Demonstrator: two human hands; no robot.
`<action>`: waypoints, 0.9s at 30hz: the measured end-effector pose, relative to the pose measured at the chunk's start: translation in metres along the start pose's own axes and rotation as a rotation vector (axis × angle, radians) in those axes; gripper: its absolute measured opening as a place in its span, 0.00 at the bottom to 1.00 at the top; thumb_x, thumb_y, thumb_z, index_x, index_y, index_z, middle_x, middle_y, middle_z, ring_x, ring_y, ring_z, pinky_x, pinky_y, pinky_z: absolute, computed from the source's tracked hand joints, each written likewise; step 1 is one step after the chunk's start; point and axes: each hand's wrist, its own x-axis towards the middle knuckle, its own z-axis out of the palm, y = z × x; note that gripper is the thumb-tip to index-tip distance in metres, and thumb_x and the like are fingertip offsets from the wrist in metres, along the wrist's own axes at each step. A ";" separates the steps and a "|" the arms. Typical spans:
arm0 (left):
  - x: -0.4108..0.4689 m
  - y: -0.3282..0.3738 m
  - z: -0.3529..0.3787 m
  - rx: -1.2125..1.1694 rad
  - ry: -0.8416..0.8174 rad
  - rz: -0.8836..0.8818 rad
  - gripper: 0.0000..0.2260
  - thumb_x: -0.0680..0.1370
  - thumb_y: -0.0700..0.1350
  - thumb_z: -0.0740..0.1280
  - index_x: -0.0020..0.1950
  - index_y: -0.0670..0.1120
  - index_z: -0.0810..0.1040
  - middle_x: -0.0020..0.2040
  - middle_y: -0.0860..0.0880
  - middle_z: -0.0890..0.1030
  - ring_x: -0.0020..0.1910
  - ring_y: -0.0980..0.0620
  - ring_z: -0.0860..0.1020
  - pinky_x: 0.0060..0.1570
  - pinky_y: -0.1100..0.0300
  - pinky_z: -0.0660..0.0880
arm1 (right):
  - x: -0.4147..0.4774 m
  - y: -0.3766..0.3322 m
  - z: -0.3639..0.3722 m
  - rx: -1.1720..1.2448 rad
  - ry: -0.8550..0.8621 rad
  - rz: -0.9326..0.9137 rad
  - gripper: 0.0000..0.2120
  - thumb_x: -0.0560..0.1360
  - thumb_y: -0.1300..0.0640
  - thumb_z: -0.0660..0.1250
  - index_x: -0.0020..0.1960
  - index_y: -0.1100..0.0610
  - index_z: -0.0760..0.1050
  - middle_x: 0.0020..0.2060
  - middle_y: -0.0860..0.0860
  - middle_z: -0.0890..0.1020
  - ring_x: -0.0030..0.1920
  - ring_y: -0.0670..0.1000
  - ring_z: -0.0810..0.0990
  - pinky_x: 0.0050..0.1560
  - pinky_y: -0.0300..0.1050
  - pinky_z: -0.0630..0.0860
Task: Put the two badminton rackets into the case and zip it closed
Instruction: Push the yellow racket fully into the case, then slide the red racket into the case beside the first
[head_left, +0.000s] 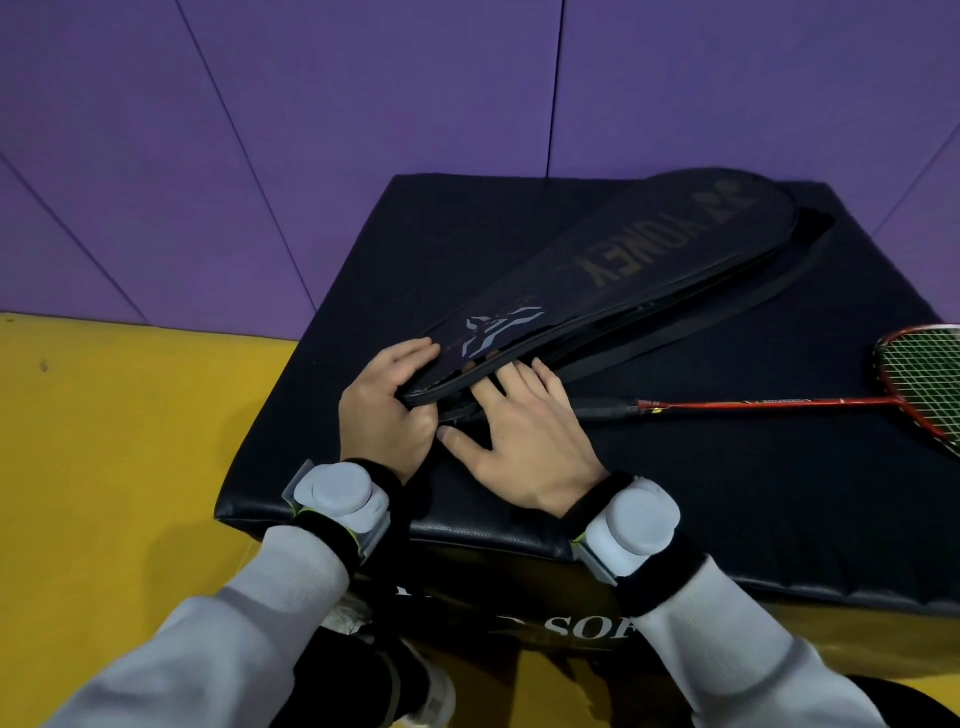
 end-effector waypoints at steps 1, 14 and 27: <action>0.000 0.000 0.000 0.009 -0.002 0.001 0.20 0.69 0.37 0.65 0.59 0.44 0.85 0.60 0.51 0.83 0.61 0.54 0.80 0.64 0.60 0.75 | 0.001 0.000 0.000 -0.006 0.004 0.001 0.32 0.75 0.35 0.58 0.75 0.48 0.63 0.70 0.48 0.69 0.73 0.51 0.65 0.78 0.53 0.51; 0.006 -0.005 0.001 0.096 -0.032 -0.073 0.18 0.70 0.40 0.66 0.57 0.51 0.83 0.56 0.58 0.81 0.55 0.61 0.78 0.55 0.75 0.68 | -0.009 0.010 -0.022 0.154 -0.046 0.099 0.31 0.76 0.46 0.68 0.74 0.57 0.64 0.71 0.53 0.67 0.75 0.53 0.60 0.76 0.50 0.58; 0.005 -0.004 0.002 0.105 -0.034 -0.141 0.17 0.69 0.45 0.64 0.55 0.54 0.82 0.53 0.59 0.81 0.51 0.56 0.79 0.52 0.61 0.73 | -0.062 0.054 -0.035 -0.076 -0.029 0.455 0.37 0.73 0.29 0.60 0.76 0.47 0.61 0.74 0.52 0.65 0.78 0.57 0.54 0.74 0.66 0.56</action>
